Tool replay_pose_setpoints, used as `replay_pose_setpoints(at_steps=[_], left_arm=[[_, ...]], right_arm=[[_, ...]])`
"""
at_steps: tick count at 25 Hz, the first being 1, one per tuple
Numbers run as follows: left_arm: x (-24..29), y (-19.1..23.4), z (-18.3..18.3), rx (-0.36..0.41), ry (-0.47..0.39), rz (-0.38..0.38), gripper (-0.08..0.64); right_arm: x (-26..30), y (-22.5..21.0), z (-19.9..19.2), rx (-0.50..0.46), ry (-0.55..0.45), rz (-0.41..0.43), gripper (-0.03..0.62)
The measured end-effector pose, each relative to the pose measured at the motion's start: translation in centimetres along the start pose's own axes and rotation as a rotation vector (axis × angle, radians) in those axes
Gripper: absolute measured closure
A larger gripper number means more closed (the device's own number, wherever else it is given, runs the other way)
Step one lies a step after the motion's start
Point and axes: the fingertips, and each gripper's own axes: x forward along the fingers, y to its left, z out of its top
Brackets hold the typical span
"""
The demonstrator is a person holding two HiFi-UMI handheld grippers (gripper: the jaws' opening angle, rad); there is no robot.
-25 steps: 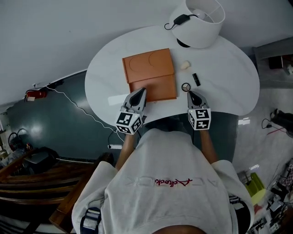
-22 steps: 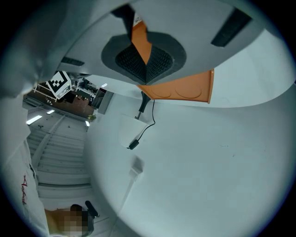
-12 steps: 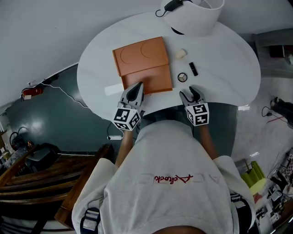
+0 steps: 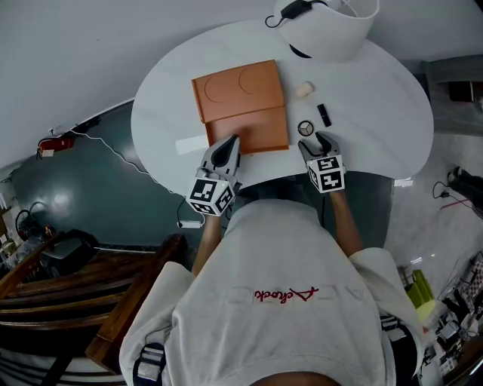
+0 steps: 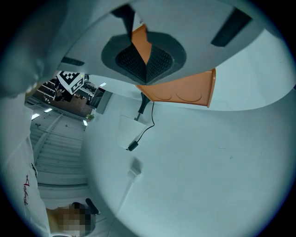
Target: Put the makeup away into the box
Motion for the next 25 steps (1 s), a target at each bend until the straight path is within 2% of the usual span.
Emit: replay_pose_setpoints(at_steps=[7,16,21,25], left_arm=[[-1.2,0.9,0.4,-0.008,-0.019,0.031,0.551],[-2.3,2.4,0.7,-0.02,-0.039,0.065,0.551],[-2.8,2.4,1.0,-0.02,-0.05,0.066,0.551],[-3.2,2.3,1.4,-0.01,-0.057,0.063,0.551]], right_arm=[[2.0,-0.6,1.6,-0.066,0.054,0.001,0.356],[3.2,-1.2,2.1,-0.082,0.112,-0.051,0.357],[3.0,-1.1,2.2,-0.077,0.1,-0.05,0.359],[1.7,-0.8,3.0,-0.064,0.023,-0.063,0.36]])
